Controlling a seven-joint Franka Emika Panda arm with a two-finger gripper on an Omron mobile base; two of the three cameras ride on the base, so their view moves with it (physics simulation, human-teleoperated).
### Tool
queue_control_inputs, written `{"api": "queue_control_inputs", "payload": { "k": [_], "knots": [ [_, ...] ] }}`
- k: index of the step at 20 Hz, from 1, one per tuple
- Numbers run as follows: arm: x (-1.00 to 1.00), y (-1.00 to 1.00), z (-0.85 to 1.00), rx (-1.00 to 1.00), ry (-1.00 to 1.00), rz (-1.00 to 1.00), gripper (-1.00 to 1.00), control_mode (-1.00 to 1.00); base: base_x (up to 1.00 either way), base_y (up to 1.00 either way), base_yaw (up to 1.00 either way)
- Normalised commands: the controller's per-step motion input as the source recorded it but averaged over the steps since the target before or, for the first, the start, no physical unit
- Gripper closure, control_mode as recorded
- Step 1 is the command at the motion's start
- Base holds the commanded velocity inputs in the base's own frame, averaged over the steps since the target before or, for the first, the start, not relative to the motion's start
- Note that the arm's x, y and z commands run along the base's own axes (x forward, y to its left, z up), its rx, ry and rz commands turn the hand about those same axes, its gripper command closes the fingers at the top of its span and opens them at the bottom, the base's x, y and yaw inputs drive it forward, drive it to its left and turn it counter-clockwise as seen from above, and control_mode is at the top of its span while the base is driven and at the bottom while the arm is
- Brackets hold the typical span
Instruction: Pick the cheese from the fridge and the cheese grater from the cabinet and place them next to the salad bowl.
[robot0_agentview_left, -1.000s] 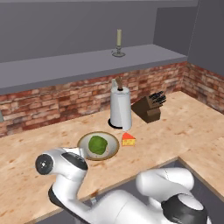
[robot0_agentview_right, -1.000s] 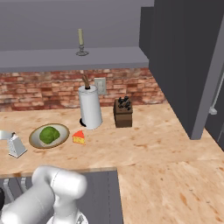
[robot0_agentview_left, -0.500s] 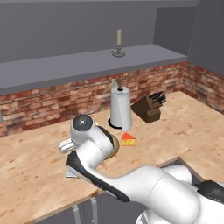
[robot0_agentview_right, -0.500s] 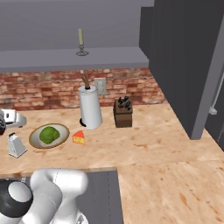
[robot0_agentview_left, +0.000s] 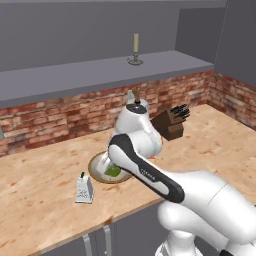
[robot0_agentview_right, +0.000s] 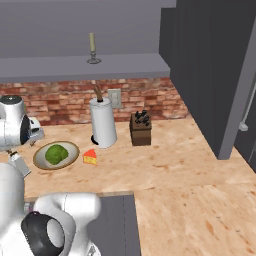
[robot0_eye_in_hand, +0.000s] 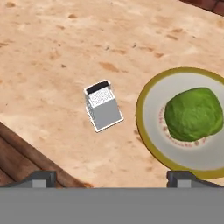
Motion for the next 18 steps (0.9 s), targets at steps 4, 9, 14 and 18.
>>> {"api": "queue_control_inputs", "payload": {
  "k": [4, 9, 14, 18],
  "knots": [
    [-0.76, -0.87, 0.42, 0.0, 0.0, 0.13, -1.0, -1.0, 0.0, 0.0, 0.0],
    [-0.61, -0.83, 0.64, 0.02, 0.01, -0.05, -1.0, -1.0, 0.0, 0.0, 0.0],
    [-0.74, -0.86, 0.64, 0.1, 0.05, -0.23, -1.0, -1.0, 0.0, 0.0, 0.0],
    [-0.75, -0.82, 0.49, 0.13, 0.03, -0.34, -1.0, -1.0, 0.0, 0.0, 0.0]
  ]
}}
